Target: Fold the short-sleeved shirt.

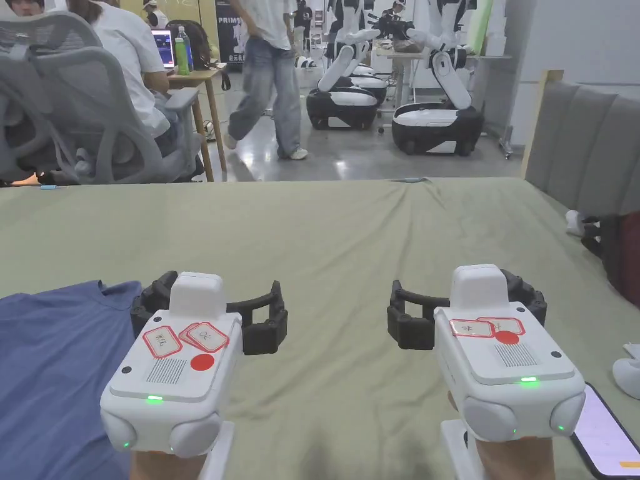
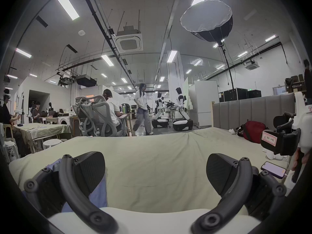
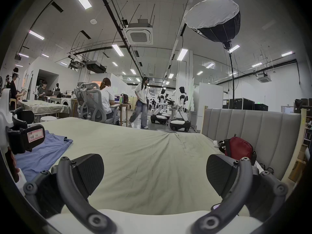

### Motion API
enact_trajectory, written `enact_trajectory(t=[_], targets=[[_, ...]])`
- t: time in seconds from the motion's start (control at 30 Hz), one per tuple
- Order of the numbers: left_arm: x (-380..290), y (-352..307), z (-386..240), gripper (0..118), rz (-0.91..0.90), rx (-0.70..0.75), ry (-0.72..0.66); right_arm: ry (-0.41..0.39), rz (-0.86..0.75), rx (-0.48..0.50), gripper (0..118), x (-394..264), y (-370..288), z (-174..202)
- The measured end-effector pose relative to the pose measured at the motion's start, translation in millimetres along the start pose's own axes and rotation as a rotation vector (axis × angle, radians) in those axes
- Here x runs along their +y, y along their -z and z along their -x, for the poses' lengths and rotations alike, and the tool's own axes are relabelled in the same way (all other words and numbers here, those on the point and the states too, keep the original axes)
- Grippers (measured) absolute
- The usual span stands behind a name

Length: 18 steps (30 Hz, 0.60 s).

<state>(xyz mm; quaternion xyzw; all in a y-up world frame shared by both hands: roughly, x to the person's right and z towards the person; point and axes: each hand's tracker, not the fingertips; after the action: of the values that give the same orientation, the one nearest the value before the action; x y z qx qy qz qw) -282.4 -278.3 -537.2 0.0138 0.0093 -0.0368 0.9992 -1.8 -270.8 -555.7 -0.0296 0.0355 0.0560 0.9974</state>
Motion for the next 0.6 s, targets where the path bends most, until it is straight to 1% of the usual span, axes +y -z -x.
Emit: enact_trajectory(t=[0.27,0.6], targets=[[-0.1,-0.9,4.1,118,0.001,0.012,-0.032,-0.001,0.007,0.011,118,-0.6,2.5,3.4],[-3.4,-0.8,4.8,118,0.006,0.012,-0.029,0.001,0.005,0.030,118,-4.3,3.9,2.3]])
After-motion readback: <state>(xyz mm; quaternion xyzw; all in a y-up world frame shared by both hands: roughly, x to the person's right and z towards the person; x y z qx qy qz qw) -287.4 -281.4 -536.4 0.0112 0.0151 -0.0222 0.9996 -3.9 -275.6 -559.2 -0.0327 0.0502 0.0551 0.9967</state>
